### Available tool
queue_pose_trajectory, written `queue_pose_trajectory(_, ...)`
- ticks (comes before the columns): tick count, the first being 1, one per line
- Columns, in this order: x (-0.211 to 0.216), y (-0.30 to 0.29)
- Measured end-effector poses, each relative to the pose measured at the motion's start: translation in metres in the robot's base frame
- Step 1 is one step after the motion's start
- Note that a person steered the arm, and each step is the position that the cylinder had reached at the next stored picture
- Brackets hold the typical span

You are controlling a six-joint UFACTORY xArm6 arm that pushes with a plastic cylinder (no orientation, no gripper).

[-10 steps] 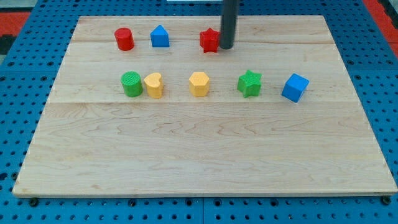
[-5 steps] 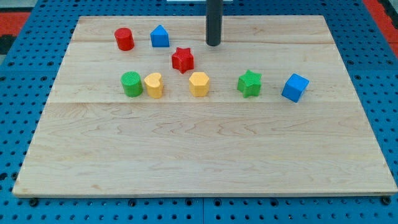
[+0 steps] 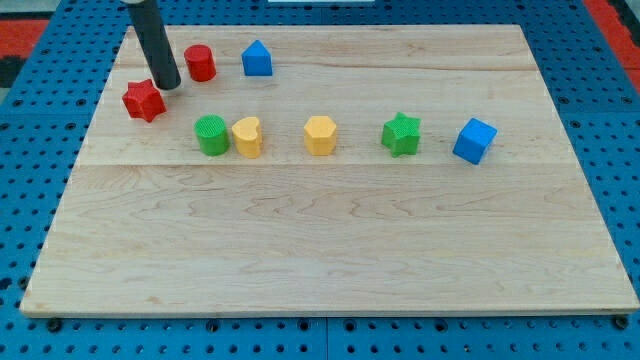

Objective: Push the red star closer to the green circle

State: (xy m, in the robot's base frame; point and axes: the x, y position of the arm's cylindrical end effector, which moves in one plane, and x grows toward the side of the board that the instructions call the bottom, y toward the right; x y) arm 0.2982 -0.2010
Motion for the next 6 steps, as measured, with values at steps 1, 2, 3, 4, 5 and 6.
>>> queue_pose_trajectory(1, 0.014, -0.030)
queue_pose_trajectory(2, 0.047, -0.002)
queue_pose_trajectory(3, 0.056, 0.001)
queue_pose_trajectory(4, 0.032, -0.042)
queue_pose_trajectory(5, 0.055, -0.058)
queue_pose_trajectory(6, 0.078, -0.023)
